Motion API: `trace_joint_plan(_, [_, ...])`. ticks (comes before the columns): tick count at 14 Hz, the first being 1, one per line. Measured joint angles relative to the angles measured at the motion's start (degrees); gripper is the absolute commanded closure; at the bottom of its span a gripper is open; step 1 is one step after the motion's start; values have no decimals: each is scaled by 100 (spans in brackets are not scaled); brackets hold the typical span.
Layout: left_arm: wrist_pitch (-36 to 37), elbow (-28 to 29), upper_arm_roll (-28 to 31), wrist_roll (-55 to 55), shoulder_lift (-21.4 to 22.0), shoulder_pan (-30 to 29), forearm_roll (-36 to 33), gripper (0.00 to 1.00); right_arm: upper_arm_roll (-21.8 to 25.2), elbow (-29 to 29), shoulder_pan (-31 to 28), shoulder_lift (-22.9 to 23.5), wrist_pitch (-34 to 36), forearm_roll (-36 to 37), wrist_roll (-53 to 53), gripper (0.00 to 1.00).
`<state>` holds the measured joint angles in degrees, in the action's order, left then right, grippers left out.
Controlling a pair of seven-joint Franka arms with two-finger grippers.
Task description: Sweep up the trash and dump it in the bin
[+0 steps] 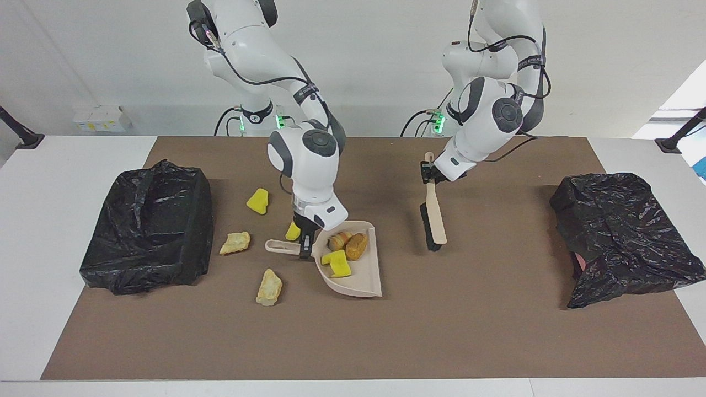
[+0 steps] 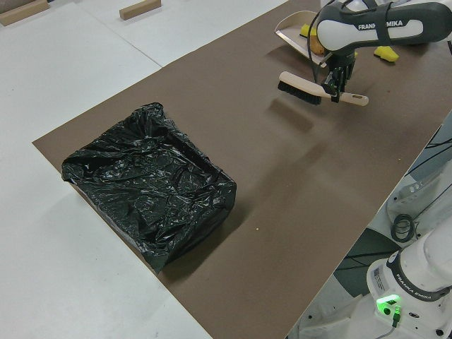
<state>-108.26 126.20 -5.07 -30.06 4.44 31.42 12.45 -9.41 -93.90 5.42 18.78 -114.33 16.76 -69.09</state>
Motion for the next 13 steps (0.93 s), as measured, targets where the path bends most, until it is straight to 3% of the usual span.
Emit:
trace_joint_plan(6, [-341,1066,-16,-1041,752,1122,-15,100,5,-104,-1191,-923,914,-31,-1242,100])
trace_joint_plan(8, [-1064,1507,-27,-1428,784,1488,-17,100,11,-145,-1706,-1115,926,-40,-1947,100])
trace_joint_plan(9, [-1484,1755,-36,-1599,770,1649,-17,73,13,-189,-1989,-1190,921,-43,-2289,100])
trace_joint_plan(10, [-1732,1916,-44,-1687,765,1732,-17,1,14,-237,-2266,-1242,871,-60,-2627,100])
trace_joint_plan(13, [-1904,1961,0,-1730,772,1748,-17,0,24,-450,-3051,-1309,214,-147,-3687,100])
